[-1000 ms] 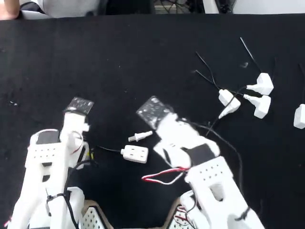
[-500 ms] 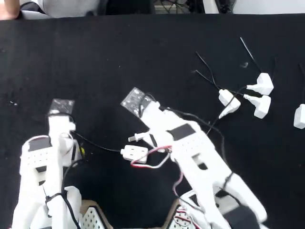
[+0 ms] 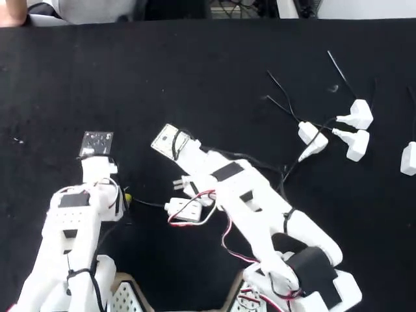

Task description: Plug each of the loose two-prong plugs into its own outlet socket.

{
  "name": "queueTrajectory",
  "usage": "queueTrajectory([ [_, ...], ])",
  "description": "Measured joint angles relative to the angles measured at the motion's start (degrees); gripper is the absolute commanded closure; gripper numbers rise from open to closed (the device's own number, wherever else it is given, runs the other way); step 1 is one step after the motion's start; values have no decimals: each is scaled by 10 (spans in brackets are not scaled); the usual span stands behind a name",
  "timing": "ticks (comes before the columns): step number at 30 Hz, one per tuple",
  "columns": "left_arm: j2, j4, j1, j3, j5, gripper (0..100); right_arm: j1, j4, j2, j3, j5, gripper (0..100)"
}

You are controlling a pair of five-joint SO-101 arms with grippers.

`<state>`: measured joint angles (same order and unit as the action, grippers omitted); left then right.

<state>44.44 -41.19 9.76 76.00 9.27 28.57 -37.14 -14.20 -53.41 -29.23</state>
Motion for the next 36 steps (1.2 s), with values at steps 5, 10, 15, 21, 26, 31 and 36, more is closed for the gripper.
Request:
queueTrajectory([
  [5, 0, 35, -1, 11, 0, 787, -55, 1, 2, 45, 7, 656],
  [10, 0, 38, -1, 11, 0, 787, -60, -18, 2, 54, 7, 656],
  [15, 0, 39, -1, 11, 0, 787, -37, -110, 2, 54, -61, 656],
  [21, 0, 39, -1, 11, 0, 787, -15, -115, 11, 55, -113, 656],
  [26, 0, 39, -1, 11, 0, 787, -17, -71, 81, 77, -112, 656],
  [31, 0, 39, -1, 11, 0, 787, -17, -88, 100, 139, -90, 656],
  [36, 0, 39, -1, 11, 0, 787, -17, -98, 112, 175, -87, 656],
])
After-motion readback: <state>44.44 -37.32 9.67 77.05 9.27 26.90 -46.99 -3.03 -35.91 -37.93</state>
